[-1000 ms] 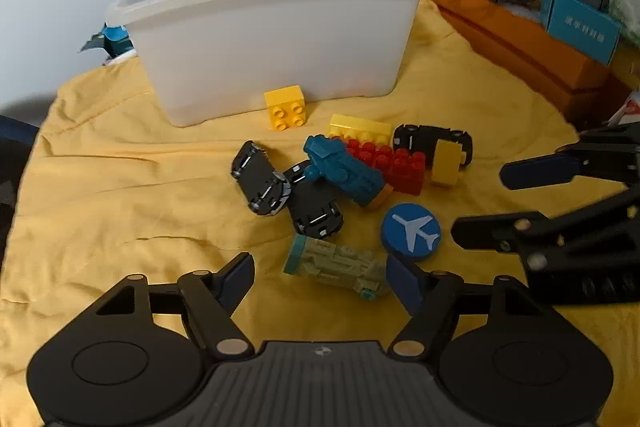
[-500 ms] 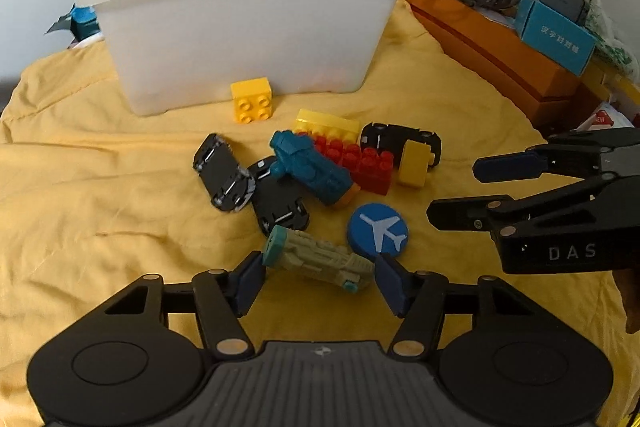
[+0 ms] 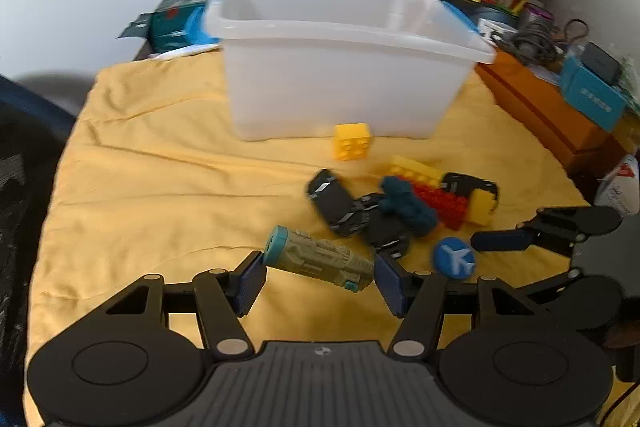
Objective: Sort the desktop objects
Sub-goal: 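Grasp the green cylinder toy with the left tool while the right tool grasps the blue airplane disc, then carry both pieces over the white bin and open both tools to drop them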
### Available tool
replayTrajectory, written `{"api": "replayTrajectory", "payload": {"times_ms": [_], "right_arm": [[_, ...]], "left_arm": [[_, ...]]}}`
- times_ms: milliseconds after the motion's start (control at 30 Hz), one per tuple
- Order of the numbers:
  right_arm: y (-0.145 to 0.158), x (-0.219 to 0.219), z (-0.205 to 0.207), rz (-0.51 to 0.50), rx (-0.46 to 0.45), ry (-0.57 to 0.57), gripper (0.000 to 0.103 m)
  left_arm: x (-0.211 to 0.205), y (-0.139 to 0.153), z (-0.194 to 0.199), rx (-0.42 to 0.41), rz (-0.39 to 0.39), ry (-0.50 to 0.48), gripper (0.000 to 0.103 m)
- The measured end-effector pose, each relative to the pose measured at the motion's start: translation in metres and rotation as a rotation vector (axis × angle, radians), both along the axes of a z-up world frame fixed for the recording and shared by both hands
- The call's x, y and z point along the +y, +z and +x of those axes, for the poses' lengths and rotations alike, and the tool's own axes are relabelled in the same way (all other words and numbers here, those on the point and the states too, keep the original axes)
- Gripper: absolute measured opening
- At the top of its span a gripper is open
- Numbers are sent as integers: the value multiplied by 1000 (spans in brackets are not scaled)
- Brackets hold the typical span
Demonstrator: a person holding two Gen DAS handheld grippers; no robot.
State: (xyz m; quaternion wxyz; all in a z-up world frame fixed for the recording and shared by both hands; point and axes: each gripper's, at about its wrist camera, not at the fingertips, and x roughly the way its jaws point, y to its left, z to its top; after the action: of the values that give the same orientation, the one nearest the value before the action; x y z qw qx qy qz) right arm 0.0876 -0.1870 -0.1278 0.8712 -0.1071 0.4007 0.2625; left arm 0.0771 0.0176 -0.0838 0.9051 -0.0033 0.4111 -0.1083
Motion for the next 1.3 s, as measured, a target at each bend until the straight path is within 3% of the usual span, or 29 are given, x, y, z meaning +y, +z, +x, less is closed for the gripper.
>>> {"api": "replayTrajectory", "payload": {"times_ms": [33,100,133,267,400,533,633,800,1033,1133,1300], "right_arm": [[-2,3,0,1,-11,-4,62],[-1,7,1,14,-12,-7,44],[2,7,2,13,-7,2,42],[25,1,-3,53,-19,17,42],[73,-13,-1,139,-89,-1,42],[128,-26,34,201,-196,-37,42],[152,-32,74,208,-216,-75,42],[163,-33,128,184,-205,-117,42],[150,-24,159,141,-177,-142,43],[141,-24,163,120,-175,-169,69],[144,-30,152,139,-190,-160,69]], "left_arm": [[3,-1,0,3,4,7,63],[7,-1,-1,3,7,19,63],[8,0,-1,4,5,22,63],[9,12,3,7,-6,31,63],[11,42,18,-17,-55,49,63],[10,85,50,-103,-49,45,63],[12,109,86,-126,-52,61,63],[7,131,137,-166,-17,76,63],[-8,124,172,-145,40,89,64],[-8,115,180,-125,86,116,72],[1,101,176,-89,72,127,72]]}}
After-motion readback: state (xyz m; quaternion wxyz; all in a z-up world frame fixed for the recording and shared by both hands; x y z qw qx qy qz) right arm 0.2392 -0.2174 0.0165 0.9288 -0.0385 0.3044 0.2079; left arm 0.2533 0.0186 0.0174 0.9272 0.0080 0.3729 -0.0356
